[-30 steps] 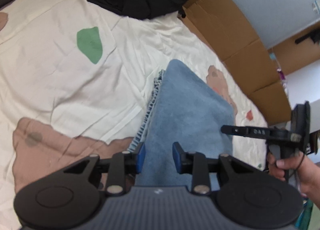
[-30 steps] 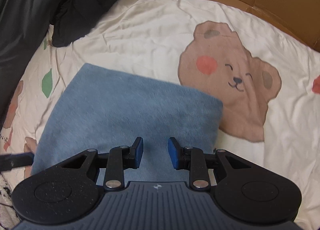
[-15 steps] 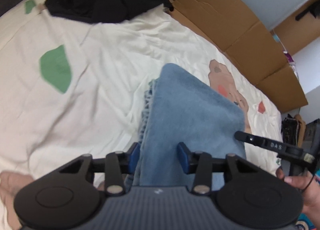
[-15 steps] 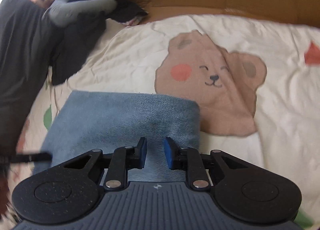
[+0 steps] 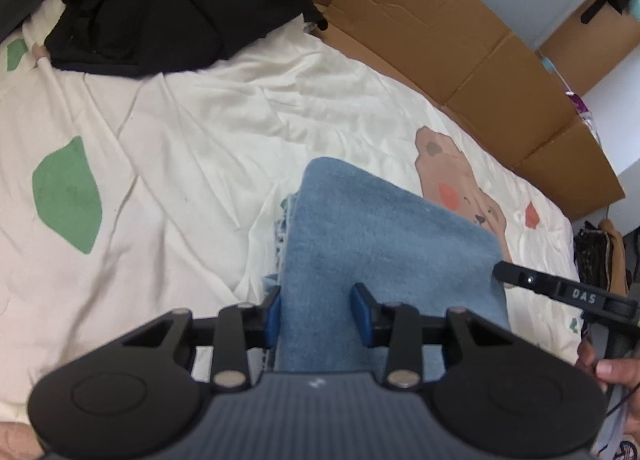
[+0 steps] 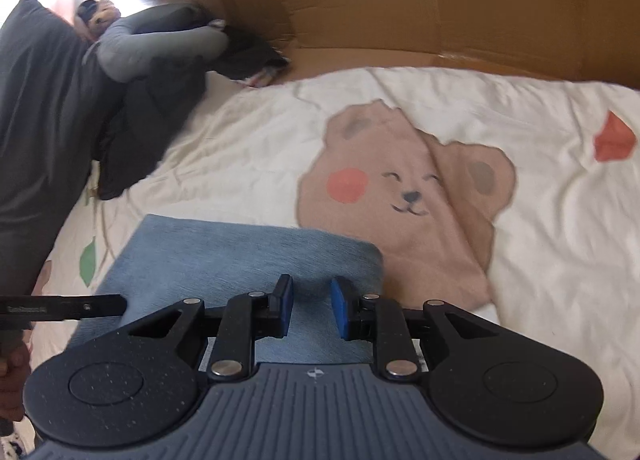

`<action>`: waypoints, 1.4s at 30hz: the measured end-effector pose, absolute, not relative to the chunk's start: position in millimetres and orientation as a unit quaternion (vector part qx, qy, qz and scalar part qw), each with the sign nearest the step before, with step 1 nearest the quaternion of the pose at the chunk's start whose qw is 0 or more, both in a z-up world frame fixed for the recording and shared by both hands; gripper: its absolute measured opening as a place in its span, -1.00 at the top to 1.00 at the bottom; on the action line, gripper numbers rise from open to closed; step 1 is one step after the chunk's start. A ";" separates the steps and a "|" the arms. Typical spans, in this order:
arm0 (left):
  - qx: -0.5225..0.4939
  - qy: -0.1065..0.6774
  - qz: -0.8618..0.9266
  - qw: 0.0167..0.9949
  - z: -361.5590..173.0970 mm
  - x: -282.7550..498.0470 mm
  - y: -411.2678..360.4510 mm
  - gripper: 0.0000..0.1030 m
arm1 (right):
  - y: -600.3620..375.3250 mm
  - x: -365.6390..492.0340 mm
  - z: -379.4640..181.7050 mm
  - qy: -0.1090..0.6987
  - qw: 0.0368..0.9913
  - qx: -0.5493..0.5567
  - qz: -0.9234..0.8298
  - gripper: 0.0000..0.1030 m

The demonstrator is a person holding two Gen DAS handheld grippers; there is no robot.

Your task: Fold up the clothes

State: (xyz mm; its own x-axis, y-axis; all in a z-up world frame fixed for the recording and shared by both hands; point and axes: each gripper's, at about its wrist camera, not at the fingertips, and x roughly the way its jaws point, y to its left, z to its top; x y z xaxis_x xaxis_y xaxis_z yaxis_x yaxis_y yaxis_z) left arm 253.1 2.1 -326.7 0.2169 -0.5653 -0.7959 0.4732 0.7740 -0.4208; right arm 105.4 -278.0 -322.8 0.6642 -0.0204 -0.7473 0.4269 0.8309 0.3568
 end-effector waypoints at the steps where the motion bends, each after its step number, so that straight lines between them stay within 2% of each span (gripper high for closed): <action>1: -0.043 0.528 -0.333 0.780 -327.2 252.9 1.8 0.22 | -277.3 107.2 -322.9 0.389 0.874 0.262 -0.127 0.48; 4: -0.044 0.526 -0.335 0.781 -328.2 254.5 1.7 0.20 | -274.7 110.6 -324.6 0.391 0.876 0.252 -0.131 0.46; 5: -0.045 0.525 -0.336 0.781 -328.7 255.4 2.0 0.19 | -274.1 111.4 -325.0 0.391 0.877 0.247 -0.133 0.40; 10: -0.003 0.505 -0.337 0.794 -322.1 250.6 -7.9 0.15 | -266.3 112.4 -311.9 0.361 0.895 0.221 -0.139 0.41; 12: 0.001 0.501 -0.332 0.799 -317.3 251.3 -9.6 0.17 | -264.4 120.9 -309.9 0.367 0.897 0.211 -0.129 0.41; 14: -0.007 0.498 -0.323 0.805 -310.4 254.2 -8.6 0.29 | -266.2 126.0 -312.5 0.368 0.895 0.216 -0.127 0.41; 17: -0.015 0.486 -0.311 0.817 -297.3 257.2 -6.5 0.31 | -266.4 130.8 -321.5 0.377 0.895 0.205 -0.120 0.43; 22: -0.012 0.465 -0.322 0.825 -277.9 251.4 -14.8 0.31 | -265.4 128.6 -337.1 0.390 0.898 0.175 -0.104 0.57; 25: -0.013 0.466 -0.339 0.817 -273.3 243.8 -25.2 0.31 | -270.1 126.1 -342.6 0.390 0.899 0.174 -0.100 0.75; 28: -0.003 0.473 -0.364 0.802 -279.2 231.6 -40.0 0.31 | -274.4 126.6 -345.8 0.391 0.899 0.171 -0.092 0.84; 33: 0.028 0.497 -0.385 0.777 -304.2 216.1 -64.9 0.31 | -272.1 129.1 -336.9 0.397 0.897 0.164 -0.101 0.83; 42: 0.057 0.481 -0.368 0.794 -312.4 216.5 -88.1 0.31 | -266.2 123.3 -325.2 0.397 0.902 0.108 -0.133 0.77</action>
